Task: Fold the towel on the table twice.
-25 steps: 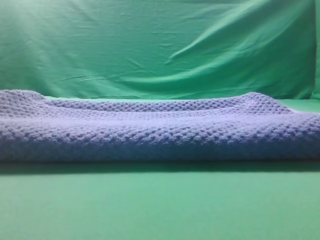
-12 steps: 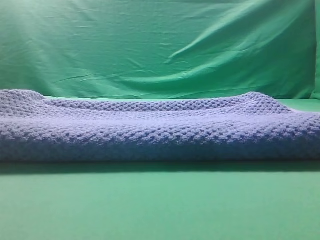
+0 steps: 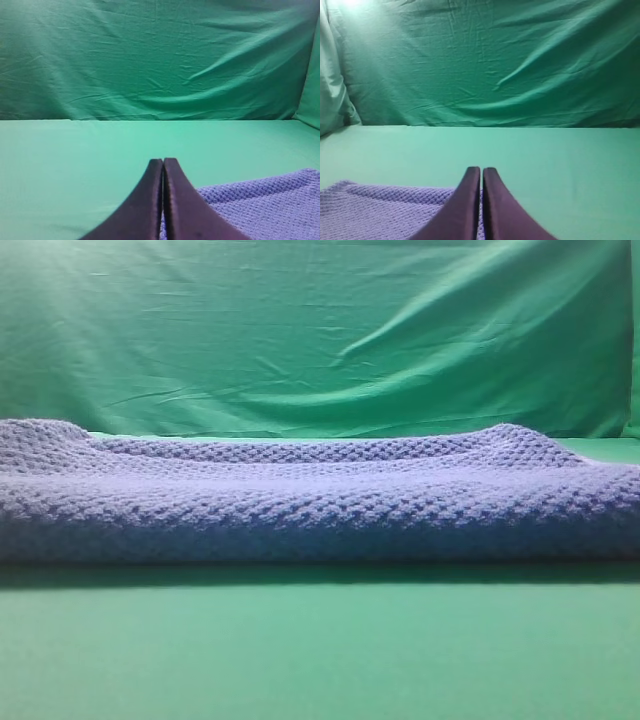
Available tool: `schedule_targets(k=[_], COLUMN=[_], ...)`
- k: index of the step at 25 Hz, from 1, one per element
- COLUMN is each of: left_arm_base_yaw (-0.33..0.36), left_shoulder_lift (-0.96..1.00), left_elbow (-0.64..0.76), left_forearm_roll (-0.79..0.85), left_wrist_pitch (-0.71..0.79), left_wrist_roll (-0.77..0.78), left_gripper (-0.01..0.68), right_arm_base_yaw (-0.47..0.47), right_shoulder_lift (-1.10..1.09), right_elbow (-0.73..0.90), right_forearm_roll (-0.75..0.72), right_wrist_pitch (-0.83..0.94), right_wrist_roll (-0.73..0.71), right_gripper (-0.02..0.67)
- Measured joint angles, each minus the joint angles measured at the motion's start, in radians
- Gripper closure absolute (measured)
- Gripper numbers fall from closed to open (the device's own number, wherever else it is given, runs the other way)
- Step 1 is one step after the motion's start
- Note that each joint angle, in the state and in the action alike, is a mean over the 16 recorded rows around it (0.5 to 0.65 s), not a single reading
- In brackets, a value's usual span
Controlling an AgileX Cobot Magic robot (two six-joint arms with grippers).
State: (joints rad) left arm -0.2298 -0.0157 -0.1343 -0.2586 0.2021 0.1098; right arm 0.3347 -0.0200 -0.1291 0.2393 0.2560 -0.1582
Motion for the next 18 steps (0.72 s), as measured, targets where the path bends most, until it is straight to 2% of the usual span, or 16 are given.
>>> schedule_targets(k=[8,18], left_arm_base_yaw=[0.0,0.0], left_shoulder_lift=[0.0,0.0], left_elbow=[0.089,0.102], left_forearm_roll=[0.01,0.011], left_wrist_pitch=[-0.102,-0.023], left_wrist_roll=[0.0,0.0], left_gripper=[0.673,0.673], right_arm_base_yaw=[0.0,0.0], right_shoulder_lift=[0.0,0.0], right_elbow=[0.12,0.141], right_forearm_roll=[0.0,0.001], right_wrist_pitch=[-0.153,-0.161], right_wrist_roll=[0.001,0.003], right_gripper=[0.649,0.649])
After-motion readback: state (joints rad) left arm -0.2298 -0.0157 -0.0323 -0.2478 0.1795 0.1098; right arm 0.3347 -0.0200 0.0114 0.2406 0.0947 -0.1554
